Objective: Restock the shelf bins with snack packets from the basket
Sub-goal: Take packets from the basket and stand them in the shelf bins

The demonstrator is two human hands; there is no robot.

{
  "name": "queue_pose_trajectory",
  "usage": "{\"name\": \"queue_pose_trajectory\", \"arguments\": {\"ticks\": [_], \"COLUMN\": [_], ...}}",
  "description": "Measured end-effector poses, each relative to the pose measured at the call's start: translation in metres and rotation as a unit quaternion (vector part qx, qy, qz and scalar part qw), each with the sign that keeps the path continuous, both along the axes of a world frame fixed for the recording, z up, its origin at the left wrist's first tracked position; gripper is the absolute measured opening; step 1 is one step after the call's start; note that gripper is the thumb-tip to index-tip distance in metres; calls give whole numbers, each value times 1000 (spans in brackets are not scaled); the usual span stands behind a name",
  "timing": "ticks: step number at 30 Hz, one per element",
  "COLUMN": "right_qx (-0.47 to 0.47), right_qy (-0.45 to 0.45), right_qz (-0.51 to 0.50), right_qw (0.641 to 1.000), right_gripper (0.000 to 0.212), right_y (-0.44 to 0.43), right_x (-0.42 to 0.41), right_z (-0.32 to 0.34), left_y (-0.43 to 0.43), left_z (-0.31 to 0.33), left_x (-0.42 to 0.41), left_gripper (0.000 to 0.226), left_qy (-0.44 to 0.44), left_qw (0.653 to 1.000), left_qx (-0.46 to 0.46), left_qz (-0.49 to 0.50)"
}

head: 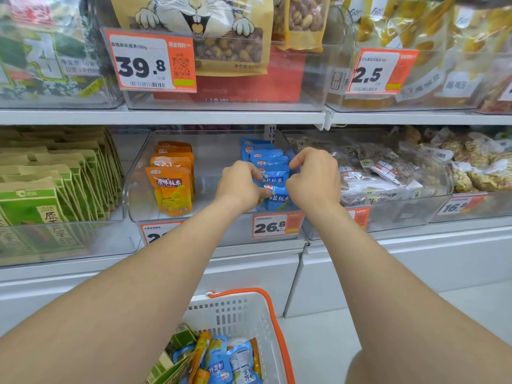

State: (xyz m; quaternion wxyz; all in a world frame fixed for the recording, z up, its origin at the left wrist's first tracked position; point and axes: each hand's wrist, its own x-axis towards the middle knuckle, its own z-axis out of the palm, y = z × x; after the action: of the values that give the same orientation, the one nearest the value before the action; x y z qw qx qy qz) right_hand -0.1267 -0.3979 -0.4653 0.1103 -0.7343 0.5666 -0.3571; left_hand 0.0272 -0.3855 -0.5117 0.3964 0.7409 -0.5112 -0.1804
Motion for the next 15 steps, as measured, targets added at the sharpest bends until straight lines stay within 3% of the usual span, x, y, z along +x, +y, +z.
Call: {"name": "queue_pose_trajectory", "arguments": {"ticks": [6, 15], "right_qx": [3, 9], "right_qy": [-1, -12], "right_qz": [16, 11], "right_qw": [1000, 1000], "right_gripper": [35, 36], "right_y": [7, 5], "right_x": [-1, 0], "right_z": [2, 0], "left_y": [1, -12], "left_z": [4, 4], "left_x": [5, -2], "left_gripper": [18, 12], "left_qy": [-20, 132], "left_qw": [1000, 989], "left_qx": [5, -5], "left_qz": [-20, 59]}}
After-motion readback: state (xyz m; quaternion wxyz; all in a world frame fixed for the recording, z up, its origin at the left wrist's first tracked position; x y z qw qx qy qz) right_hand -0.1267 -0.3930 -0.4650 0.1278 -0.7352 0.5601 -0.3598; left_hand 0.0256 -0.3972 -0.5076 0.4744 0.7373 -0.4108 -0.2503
